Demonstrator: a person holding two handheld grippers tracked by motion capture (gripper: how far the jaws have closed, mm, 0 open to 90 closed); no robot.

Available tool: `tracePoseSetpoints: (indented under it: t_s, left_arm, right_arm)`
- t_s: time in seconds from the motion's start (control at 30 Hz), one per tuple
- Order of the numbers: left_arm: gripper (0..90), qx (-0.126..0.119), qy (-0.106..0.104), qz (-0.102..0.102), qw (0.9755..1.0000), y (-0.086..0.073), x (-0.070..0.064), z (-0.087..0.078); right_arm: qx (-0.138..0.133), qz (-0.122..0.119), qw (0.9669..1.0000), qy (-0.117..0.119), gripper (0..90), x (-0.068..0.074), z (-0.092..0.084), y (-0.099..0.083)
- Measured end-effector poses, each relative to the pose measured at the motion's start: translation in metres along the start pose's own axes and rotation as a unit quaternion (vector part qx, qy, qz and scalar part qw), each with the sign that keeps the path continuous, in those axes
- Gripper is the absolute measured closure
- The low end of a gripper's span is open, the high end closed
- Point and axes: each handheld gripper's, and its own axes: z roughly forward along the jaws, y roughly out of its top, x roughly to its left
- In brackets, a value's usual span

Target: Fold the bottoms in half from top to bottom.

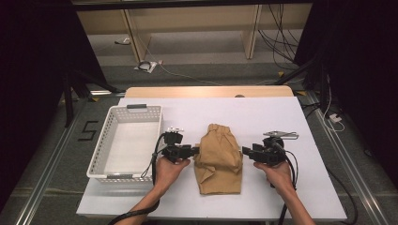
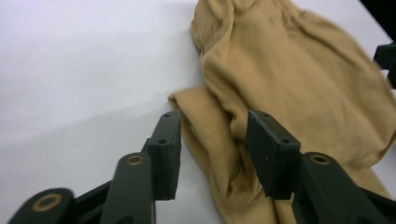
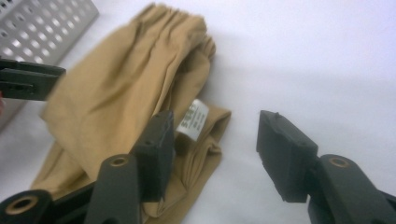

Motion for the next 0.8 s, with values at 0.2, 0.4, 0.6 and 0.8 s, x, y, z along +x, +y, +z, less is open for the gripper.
tracePoseSetpoints:
  t_s: [0.2, 0.4, 0.6, 0.8]
  left_arm:
    - [47.1, -0.003, -0.011, -0.006, 0.9999, 0.016, -0.004, 0.001]
    - [39.7, 0.015, -0.026, -0.009, 0.9995, 0.026, -0.007, 0.014]
    - [36.7, 0.031, -0.026, -0.016, 0.9991, 0.031, -0.007, 0.030]
    - [36.0, 0.044, -0.030, -0.023, 0.9983, 0.033, -0.005, 0.040]
  right_arm:
    - [-0.007, -0.002, 0.9999, 0.012, 42.9, 0.000, -0.005, 0.003]
    - [0.000, -0.029, 0.9996, 0.007, 39.6, 0.009, -0.003, 0.005]
    - [0.004, -0.031, 0.9994, 0.011, 38.5, 0.012, -0.002, 0.005]
    - [0.004, -0.032, 0.9994, 0.015, 38.2, 0.013, -0.002, 0.005]
